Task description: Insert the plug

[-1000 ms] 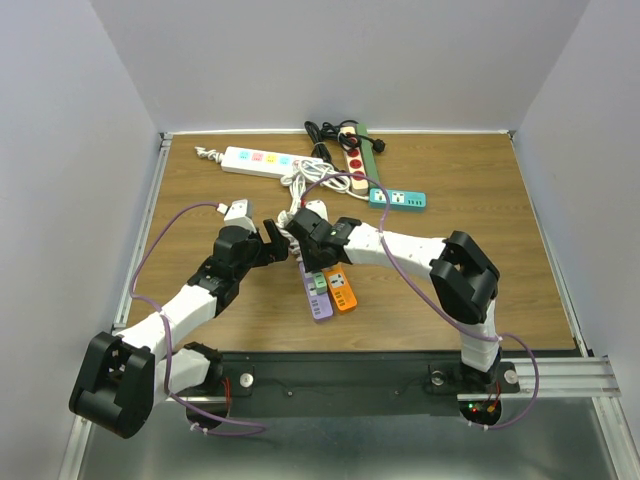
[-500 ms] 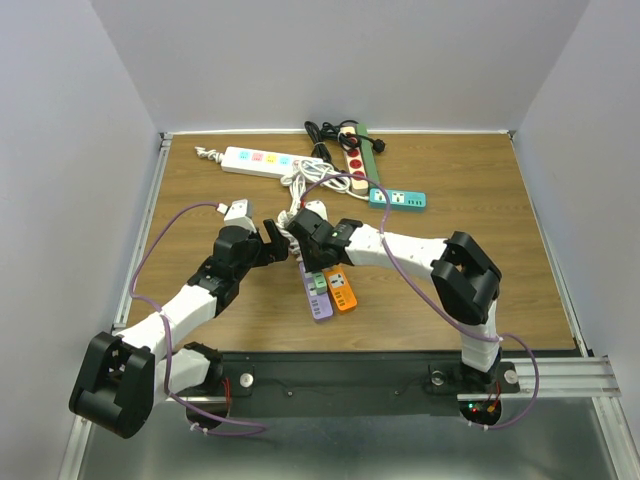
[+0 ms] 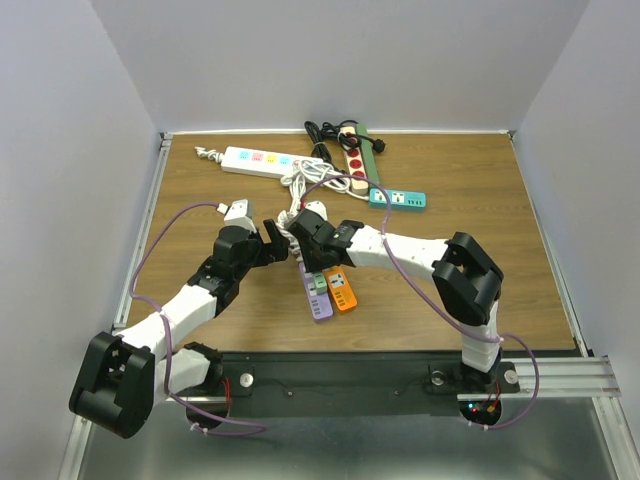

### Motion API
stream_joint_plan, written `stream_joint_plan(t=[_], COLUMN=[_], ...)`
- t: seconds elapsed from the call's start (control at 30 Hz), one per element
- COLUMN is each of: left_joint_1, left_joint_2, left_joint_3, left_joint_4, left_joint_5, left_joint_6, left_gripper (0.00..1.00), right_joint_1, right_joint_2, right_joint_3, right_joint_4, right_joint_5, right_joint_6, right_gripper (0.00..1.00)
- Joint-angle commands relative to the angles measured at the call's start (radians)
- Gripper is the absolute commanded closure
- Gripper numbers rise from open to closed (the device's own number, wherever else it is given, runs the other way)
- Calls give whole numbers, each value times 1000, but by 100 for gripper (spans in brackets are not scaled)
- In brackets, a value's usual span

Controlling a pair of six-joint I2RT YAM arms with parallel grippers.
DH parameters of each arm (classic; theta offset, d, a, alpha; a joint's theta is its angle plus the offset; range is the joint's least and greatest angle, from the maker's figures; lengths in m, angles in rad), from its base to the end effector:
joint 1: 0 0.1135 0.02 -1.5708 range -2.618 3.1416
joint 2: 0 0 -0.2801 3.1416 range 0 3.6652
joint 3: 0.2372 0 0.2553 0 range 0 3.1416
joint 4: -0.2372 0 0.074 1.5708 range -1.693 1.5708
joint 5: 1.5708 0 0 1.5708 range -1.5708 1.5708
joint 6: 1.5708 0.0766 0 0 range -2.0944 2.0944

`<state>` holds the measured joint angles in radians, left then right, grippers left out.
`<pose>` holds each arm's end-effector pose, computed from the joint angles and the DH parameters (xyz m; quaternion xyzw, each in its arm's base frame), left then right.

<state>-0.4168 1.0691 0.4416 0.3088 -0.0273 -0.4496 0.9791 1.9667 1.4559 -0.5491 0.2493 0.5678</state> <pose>0.2426 -0.1051 0.2148 -0.0213 0.8100 -0.2359 0.5364 0.2646 0.3599 0.1736 -0.1653 0.9462 0.0891 0.2634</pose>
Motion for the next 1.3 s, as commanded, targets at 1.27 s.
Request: stream_joint_plan(t=[1.27], left_joint_1=[19], left_joint_2=[-3], left_joint_3=[103], left_joint_4=[-23], left_joint_5=[-28], left_joint_6=[34], left_gripper=[1], right_joint_1=[79], right_joint_2=[201], right_joint_3=[-212], right_joint_4=[-71], right_joint_5=[-216], right_joint_6=[-28], right_gripper=[100])
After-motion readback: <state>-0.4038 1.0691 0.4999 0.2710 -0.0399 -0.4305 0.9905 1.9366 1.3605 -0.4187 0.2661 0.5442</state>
